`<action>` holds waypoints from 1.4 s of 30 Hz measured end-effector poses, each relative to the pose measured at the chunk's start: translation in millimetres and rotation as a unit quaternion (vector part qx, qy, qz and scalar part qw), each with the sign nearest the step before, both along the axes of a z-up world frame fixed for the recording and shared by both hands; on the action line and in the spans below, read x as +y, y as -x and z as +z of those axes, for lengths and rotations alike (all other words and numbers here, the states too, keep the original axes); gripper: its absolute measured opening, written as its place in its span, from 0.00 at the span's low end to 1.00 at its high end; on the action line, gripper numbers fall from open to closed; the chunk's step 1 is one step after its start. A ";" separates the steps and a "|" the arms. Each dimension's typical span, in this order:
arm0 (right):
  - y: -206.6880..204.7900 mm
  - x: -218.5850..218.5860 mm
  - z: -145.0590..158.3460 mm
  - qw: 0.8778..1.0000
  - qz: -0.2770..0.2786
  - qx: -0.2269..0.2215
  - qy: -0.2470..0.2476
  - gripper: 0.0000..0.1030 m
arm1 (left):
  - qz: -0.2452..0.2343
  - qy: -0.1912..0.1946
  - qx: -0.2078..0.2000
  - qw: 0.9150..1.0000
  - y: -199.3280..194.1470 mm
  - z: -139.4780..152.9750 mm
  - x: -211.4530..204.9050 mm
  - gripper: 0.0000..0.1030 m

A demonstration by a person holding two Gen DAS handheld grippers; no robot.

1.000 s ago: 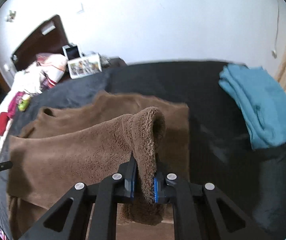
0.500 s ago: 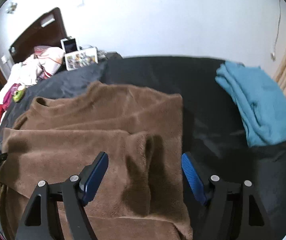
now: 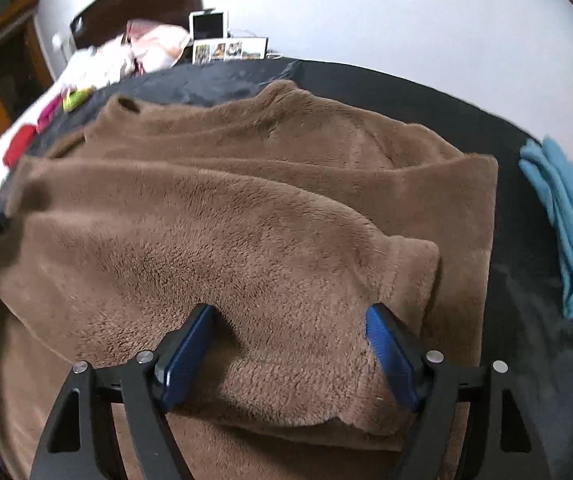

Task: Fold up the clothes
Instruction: 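Move both open grippers to the sweatshirt hem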

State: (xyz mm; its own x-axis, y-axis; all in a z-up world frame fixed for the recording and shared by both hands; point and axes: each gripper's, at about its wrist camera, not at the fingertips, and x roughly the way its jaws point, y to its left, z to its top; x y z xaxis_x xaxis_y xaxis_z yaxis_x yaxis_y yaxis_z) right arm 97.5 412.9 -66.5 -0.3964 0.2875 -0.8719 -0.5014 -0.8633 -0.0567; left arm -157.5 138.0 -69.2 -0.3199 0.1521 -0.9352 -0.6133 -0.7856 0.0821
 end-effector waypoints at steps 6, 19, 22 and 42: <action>4.5 -3.0 -0.4 1.000 -0.010 -0.008 -0.008 0.81 | 0.000 -0.015 -0.013 1.000 4.3 4.2 -7.6 0.81; -42.2 -47.1 31.0 0.998 -0.049 0.024 -0.008 0.81 | -0.062 -0.038 -0.032 0.997 -39.7 28.9 -82.3 0.81; -52.3 -45.7 26.8 0.997 -0.069 0.023 0.010 0.81 | -0.073 -0.029 -0.031 0.996 -49.7 19.2 -82.6 0.81; -71.3 -49.4 10.7 0.997 -0.079 -0.007 0.014 0.81 | -0.061 -0.002 -0.034 0.998 -64.5 0.0 -65.3 0.81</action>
State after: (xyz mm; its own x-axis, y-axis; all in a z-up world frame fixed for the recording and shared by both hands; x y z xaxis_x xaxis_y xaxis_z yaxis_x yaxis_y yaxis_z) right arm 168.7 363.5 -55.8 -0.3365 0.3204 -0.8855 -0.6313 -0.7745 -0.0403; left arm -93.0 72.7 -69.2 -0.2357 0.1903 -0.9530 -0.7077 -0.7057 0.0340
